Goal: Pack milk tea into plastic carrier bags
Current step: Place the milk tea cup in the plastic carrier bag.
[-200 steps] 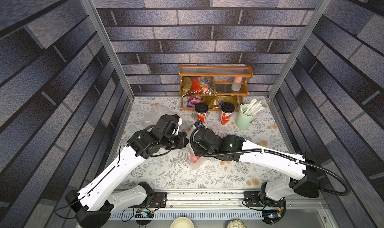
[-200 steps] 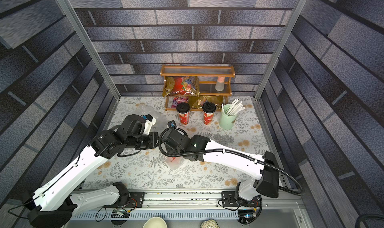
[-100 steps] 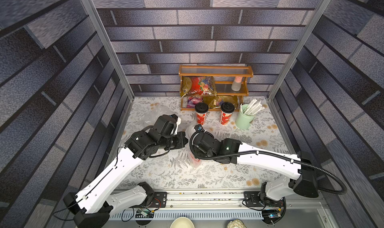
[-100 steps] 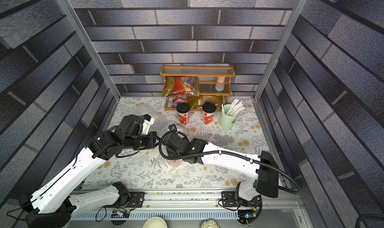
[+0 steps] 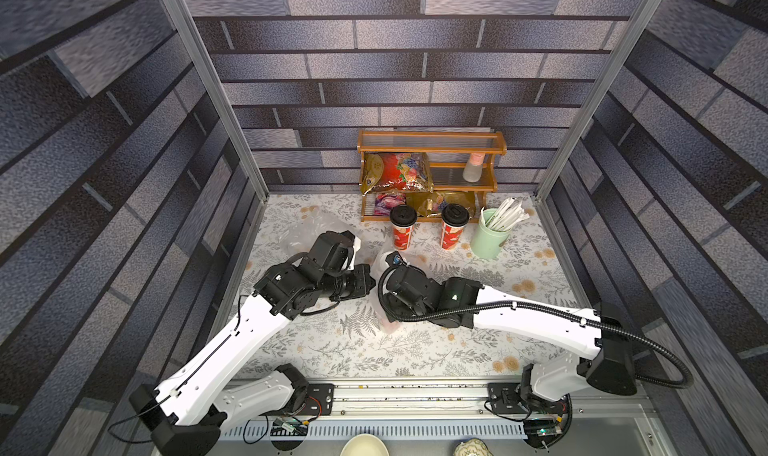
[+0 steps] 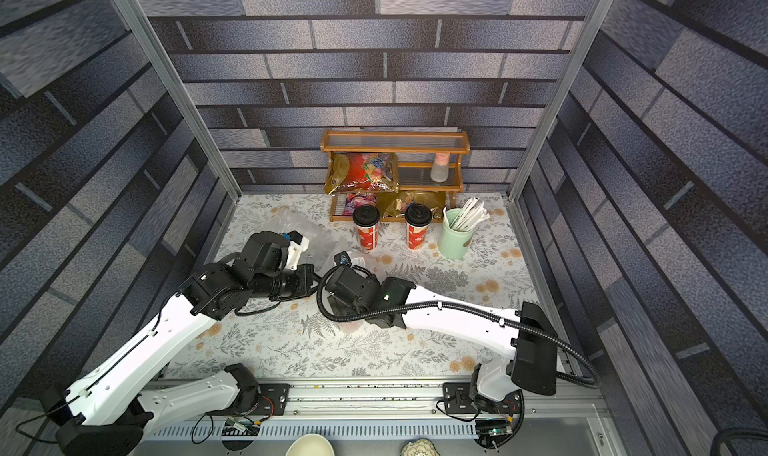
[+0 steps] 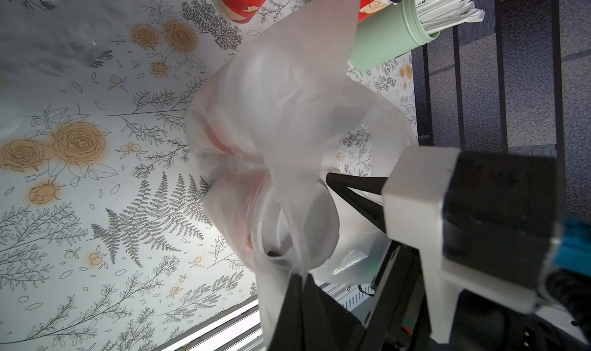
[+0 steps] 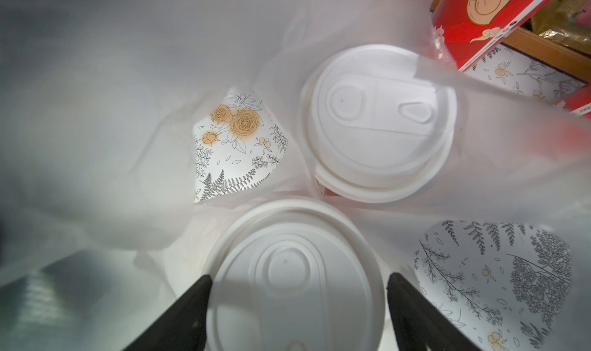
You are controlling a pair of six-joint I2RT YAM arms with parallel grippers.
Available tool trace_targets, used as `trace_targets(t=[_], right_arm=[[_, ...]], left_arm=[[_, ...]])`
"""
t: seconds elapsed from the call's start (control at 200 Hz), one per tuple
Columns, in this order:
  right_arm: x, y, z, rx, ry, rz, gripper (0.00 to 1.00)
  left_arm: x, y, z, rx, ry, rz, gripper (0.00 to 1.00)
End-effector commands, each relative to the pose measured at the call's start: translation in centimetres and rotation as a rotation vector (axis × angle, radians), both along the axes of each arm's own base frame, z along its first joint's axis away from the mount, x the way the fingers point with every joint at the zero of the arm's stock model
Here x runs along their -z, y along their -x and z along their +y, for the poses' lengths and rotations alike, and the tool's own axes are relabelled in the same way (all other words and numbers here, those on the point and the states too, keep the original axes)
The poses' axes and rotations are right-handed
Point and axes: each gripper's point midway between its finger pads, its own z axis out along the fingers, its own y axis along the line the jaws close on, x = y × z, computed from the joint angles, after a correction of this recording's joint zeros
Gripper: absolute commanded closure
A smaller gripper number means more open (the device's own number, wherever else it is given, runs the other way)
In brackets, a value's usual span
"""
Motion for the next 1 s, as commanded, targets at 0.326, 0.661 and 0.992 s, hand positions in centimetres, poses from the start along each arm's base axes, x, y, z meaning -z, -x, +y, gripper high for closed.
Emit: trace_targets(t=[0.326, 0.661, 0.992], right_arm=[[-7.7, -0.4, -2.1, 0.054, -0.064, -0.035, 0.15], [-6.9, -0.8, -2.0, 0.06, -0.097, 0.127, 0.44], [-3.3, 1.7, 2.6, -0.099, -0.132, 0.325, 0.69]], left_arm=[[0.9, 0.0, 1.3, -0.019, -0.032, 0.013, 0.81], [0.4, -0.9, 1.4, -0.01, -0.019, -0.004, 0.42], [1.0, -1.7, 1.9, -0.006, -0.051, 0.009, 0.69]])
